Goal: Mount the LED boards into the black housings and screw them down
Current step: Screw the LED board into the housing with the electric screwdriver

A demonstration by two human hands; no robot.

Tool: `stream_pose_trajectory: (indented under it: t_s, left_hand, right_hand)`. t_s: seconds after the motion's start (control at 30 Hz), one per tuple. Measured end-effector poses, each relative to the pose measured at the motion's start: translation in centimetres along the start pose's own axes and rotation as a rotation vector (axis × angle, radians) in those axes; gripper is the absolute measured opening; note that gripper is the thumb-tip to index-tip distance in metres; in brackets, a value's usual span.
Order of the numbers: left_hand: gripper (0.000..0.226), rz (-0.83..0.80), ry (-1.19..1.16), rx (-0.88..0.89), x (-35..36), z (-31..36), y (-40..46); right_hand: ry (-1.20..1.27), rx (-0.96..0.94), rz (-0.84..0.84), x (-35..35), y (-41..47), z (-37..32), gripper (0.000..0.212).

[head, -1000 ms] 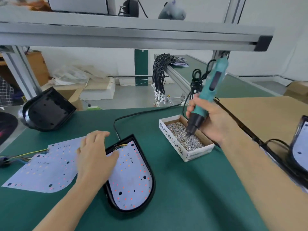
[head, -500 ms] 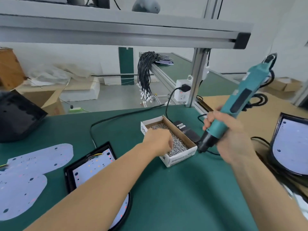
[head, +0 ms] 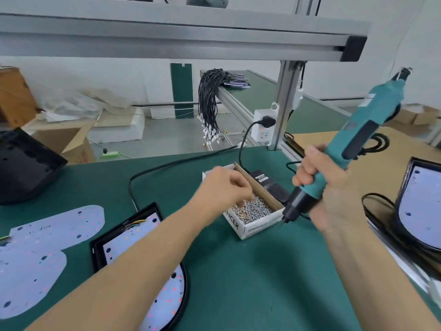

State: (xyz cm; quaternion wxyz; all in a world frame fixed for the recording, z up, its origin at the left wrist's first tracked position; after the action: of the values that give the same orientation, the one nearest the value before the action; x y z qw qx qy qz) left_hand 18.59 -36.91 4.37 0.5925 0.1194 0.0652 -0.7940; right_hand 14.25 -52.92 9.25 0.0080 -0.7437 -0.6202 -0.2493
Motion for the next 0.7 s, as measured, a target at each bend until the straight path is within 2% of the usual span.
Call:
stream_pose_trajectory:
  t_s: [0.1,0.27,0.5,0.63,0.7]
  left_hand:
    - [0.013,0.026,-0.459,-0.072,-3.4,-0.1,-3.1]
    - [0.012,0.111,-0.879,-0.133,-7.8,-1.8,-8.3]
    - [0.016,0.185,-1.084,-0.129,-9.7,-4.1,-12.5]
    - [0.048,0.157,-1.116,-0.138,-9.7,-4.5,-13.9]
    - [0.054,0.164,-1.162,-0.159,-9.8,-4.9,-14.3]
  right_hand:
    - [0.095,0.033,-0.037,1.5,-0.7,-0.2,0.016]
    - [0.229,0.078,-0.136,6.6,-2.1,0.4,0.021]
    - [0.355,0.139,-0.189,12.3,-4.0,1.4,0.021]
    - [0.385,0.122,-0.183,14.0,-4.6,1.2,0.019]
    - [0.385,0.103,-0.162,14.3,-4.7,1.1,0.022]
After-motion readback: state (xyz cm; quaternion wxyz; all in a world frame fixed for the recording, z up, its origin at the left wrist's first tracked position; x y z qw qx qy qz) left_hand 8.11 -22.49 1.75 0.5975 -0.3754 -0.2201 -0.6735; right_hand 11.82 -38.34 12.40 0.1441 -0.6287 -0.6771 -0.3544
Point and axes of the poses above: each hand's wrist, its own y-axis towards the middle knuckle, its own x-axis out of the palm, z = x × y, the point moved 10 cm from there along y, towards the middle knuckle, and after that the axes turned 11 degrees about -y, right-handed, at the moved point
